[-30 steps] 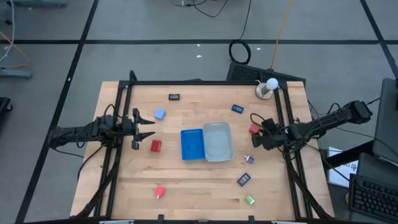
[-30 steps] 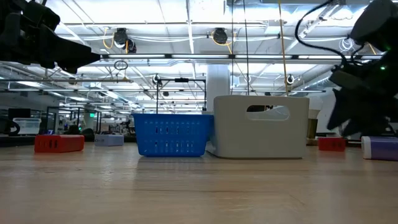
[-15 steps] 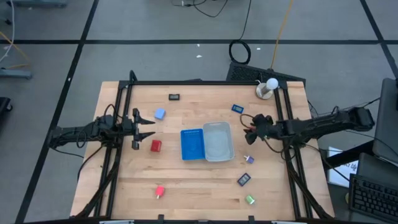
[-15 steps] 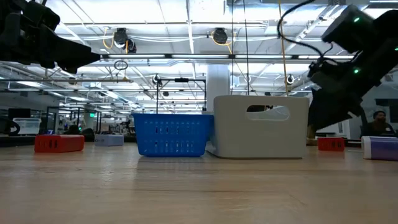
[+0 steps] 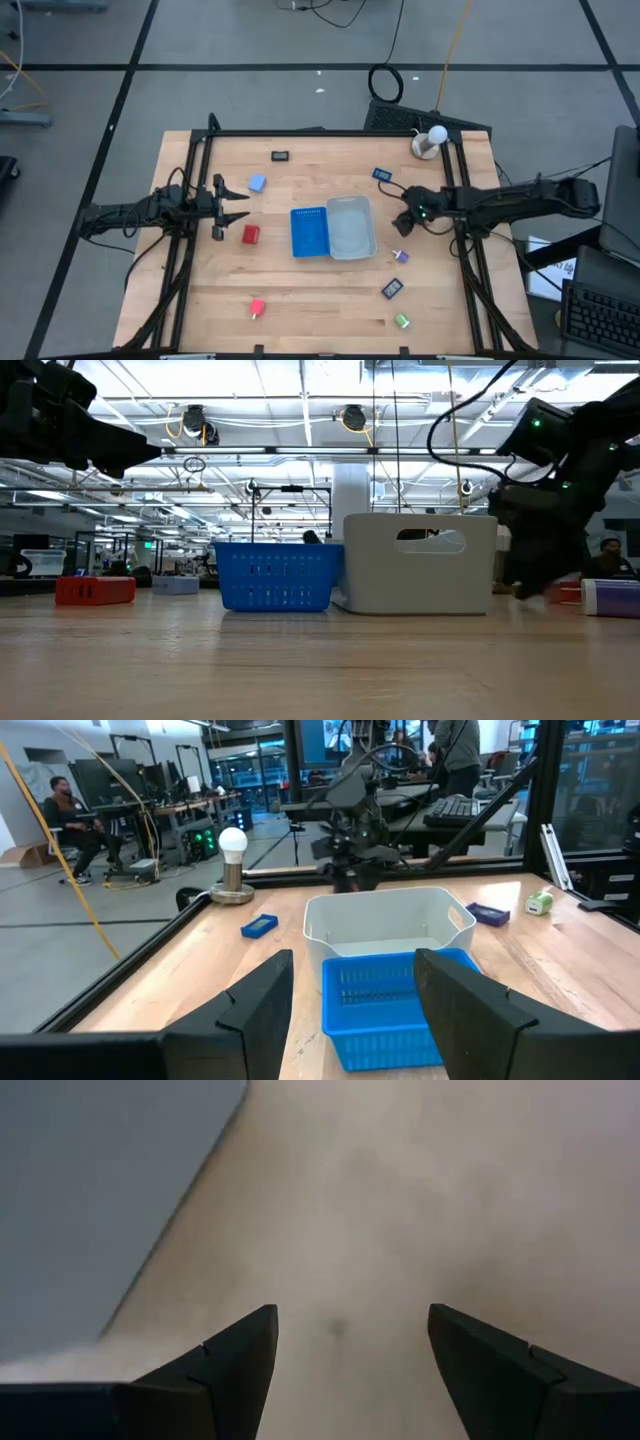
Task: Pick & Place Office items
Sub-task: Put the right red charger adapter into the gray bin
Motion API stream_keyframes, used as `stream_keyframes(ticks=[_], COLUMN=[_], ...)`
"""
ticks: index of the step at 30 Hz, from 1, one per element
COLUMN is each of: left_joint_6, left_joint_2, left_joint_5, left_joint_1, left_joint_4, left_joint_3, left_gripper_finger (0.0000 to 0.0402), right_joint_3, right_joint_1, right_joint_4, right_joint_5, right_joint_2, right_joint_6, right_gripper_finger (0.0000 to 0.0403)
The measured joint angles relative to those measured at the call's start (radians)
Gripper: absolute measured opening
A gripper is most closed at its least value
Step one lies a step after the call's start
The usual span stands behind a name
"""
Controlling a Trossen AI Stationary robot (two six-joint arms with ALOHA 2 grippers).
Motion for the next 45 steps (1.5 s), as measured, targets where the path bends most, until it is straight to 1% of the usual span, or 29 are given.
stream_keyframes(ticks=[4, 6, 8, 10, 12, 17, 20, 24, 26, 28, 29, 30, 31, 34, 35, 36, 38, 40, 42, 43, 45], left_joint_6=[0.001, 0.0, 0.002, 0.0, 0.002, 0.0, 0.001, 0.002, 0.002, 0.0, 0.001, 0.002, 0.002, 0.0, 0.002, 0.002, 0.002, 0.0, 0.002, 0.002, 0.0], left_joint_2=[0.0, 0.0, 0.0, 0.0, 0.0, 0.0, 0.0, 0.0, 0.0, 0.0, 0.0, 0.0, 0.0, 0.0, 0.0, 0.0, 0.0, 0.0, 0.0, 0.0, 0.0], left_joint_5=[0.0, 0.0, 0.0, 0.0, 0.0, 0.0, 0.0, 0.0, 0.0, 0.0, 0.0, 0.0, 0.0, 0.0, 0.0, 0.0, 0.0, 0.0, 0.0, 0.0, 0.0], left_joint_1=[0.0, 0.0, 0.0, 0.0, 0.0, 0.0, 0.0, 0.0, 0.0, 0.0, 0.0, 0.0, 0.0, 0.0, 0.0, 0.0, 0.0, 0.0, 0.0, 0.0, 0.0], left_joint_4=[0.0, 0.001, 0.0, 0.0, 0.001, 0.001, 0.001, 0.0, 0.001, 0.0, 0.0, 0.0, 0.0, 0.0, 0.0, 0.0, 0.0, 0.0, 0.0, 0.001, 0.0], left_joint_3=[0.0, 0.0, 0.0, 0.0, 0.0, 0.0, 0.0, 0.0, 0.0, 0.0, 0.0, 0.0, 0.0, 0.0, 0.0, 0.0, 0.0, 0.0, 0.0, 0.0, 0.0], left_gripper_finger=[0.0212, 0.0212, 0.0212, 0.0212, 0.0212, 0.0212, 0.0212, 0.0212, 0.0212, 0.0212, 0.0212, 0.0212, 0.0212, 0.0212, 0.0212, 0.0212, 0.0212, 0.0212, 0.0212, 0.0212, 0.0212], right_joint_3=[0.002, 0.0, 0.0, 0.001, 0.0, 0.002, 0.002, 0.002, 0.002, 0.003, 0.014, 0.038, 0.073, 0.232, 0.293, 0.356, 0.468, 0.549, 0.585, 0.587, 0.569], right_joint_1=[0.009, 0.018, 0.032, 0.052, 0.084, 0.197, 0.26, 0.305, 0.306, 0.306, 0.307, 0.311, 0.319, 0.341, 0.343, 0.344, 0.34, 0.332, 0.316, 0.303, 0.268], right_joint_4=[-0.054, -0.051, 0.012, 0.109, 0.247, 0.569, 0.778, 1.013, 1.084, 1.128, 1.1, 1.013, 0.882, 0.373, 0.214, 0.064, -0.192, -0.444, -0.656, -0.747, -0.875], right_joint_5=[-0.129, -0.146, -0.153, -0.149, -0.114, 0.007, 0.027, 0.027, 0.029, 0.06, 0.094, 0.144, 0.209, 0.453, 0.501, 0.527, 0.525, 0.521, 0.51, 0.485, 0.391], right_joint_2=[-0.051, -0.085, -0.127, -0.167, -0.204, -0.233, -0.215, -0.187, -0.186, -0.187, -0.188, -0.188, -0.188, -0.136, -0.108, -0.081, -0.022, 0.043, 0.098, 0.116, 0.139], right_joint_6=[0.051, 0.049, 0.041, 0.016, -0.042, -0.33, -0.457, -0.535, -0.577, -0.579, -0.582, -0.591, -0.603, -0.601, -0.565, -0.509, -0.382, -0.245, -0.127, -0.065, 0.042], right_gripper_finger=[0.0254, 0.0254, 0.0254, 0.0254, 0.0254, 0.0254, 0.0254, 0.0254, 0.0254, 0.0254, 0.0254, 0.0254, 0.0254, 0.0254, 0.0254, 0.0254, 0.0254, 0.0254, 0.0254, 0.0254, 0.0254])
